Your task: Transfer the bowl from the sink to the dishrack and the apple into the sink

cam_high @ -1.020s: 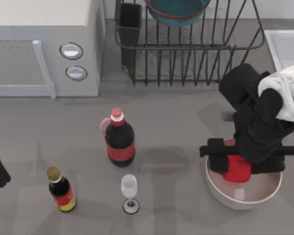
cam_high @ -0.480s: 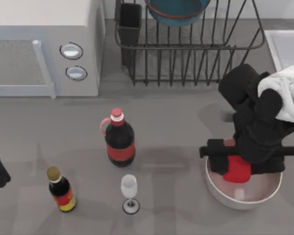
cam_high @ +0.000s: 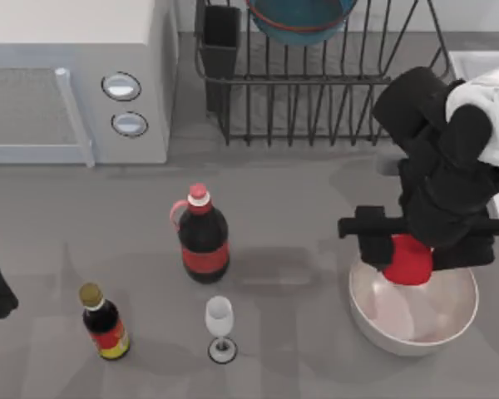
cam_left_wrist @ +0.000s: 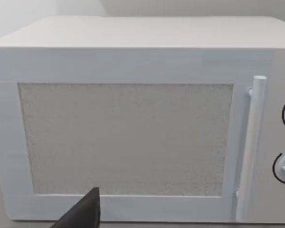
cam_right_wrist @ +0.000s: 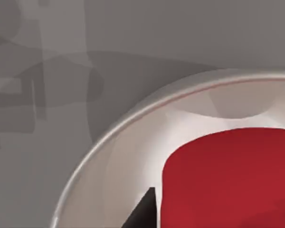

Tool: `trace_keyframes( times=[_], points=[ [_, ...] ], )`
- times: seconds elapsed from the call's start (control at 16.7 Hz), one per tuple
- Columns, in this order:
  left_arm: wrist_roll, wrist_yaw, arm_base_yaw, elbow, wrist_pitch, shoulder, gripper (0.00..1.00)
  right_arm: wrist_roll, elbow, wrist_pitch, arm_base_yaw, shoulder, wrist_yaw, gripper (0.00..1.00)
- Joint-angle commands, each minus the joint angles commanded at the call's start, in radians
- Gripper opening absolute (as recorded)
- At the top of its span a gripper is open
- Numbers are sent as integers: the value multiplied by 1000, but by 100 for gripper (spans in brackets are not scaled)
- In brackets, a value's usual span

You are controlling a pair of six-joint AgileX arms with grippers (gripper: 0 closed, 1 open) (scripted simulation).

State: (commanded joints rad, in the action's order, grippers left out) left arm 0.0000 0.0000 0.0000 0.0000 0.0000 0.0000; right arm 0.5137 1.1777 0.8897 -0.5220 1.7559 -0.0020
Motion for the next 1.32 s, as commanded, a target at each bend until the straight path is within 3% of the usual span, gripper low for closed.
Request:
trace_keyframes(
  times=[0.3, 0.72, 1.02, 1.32],
  points=[
    [0, 0, 0, 0, 0, 0, 100, -3, 133, 219, 2, -55, 2, 0],
    [0, 0, 0, 0, 0, 0, 100, -6, 144, 227, 10, -66, -4, 0],
    [0, 0, 0, 0, 0, 0, 100, -51, 107, 22, 177, -65, -67, 0],
    [0, 0, 0, 0, 0, 0, 100, -125, 14, -427, 503, -64, -198, 0]
  ],
)
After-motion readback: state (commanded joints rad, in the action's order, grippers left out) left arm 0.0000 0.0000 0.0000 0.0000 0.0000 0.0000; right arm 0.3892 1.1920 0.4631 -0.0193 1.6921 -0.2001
